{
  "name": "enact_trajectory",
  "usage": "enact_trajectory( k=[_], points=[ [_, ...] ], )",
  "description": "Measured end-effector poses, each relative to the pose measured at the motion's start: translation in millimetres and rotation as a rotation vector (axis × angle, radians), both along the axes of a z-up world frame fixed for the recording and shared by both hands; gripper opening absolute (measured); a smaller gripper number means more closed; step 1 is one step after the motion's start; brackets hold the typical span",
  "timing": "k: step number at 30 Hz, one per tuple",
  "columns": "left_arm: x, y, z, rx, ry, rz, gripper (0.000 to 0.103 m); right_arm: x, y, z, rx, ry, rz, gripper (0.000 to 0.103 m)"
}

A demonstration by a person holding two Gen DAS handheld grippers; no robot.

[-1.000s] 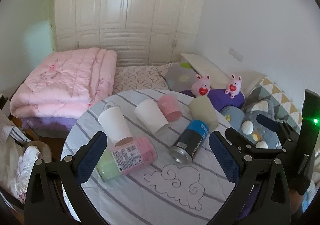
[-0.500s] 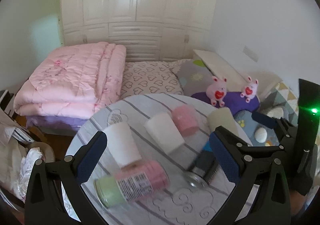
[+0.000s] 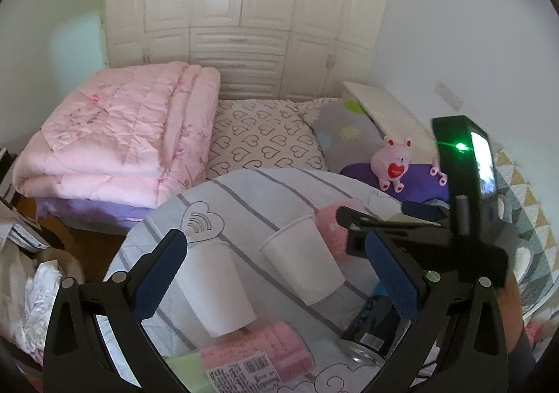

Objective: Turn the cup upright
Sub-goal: 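Move the right gripper to the pink cup lying on its side and grasp it, then lift the pink cup with the right gripper and carry it toward the left gripper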

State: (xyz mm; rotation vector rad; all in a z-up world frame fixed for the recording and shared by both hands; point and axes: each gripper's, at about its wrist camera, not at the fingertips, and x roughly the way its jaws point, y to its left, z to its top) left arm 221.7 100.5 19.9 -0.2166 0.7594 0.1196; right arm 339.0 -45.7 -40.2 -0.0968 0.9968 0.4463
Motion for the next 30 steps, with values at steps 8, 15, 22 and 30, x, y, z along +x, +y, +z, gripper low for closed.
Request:
enact_trajectory(
  k=[8, 15, 22, 30],
  points=[
    [14, 3, -18, -0.004, 0.050, -0.015, 0.103, 21, 7, -23, -0.032, 0.064, -0.011, 0.101],
    [15, 5, -27, -0.025, 0.073, -0.012, 0.103, 24, 16, -40, -0.110, 0.073, 0.004, 0.096],
    [12, 4, -25, -0.040, 0.076, -0.012, 0.103, 19, 31, -45, -0.242, 0.039, 0.037, 0.071],
    [0, 5, -17, -0.033, 0.063, -0.004, 0.103, 14, 23, -36, -0.166, 0.029, 0.052, 0.067]
  ],
)
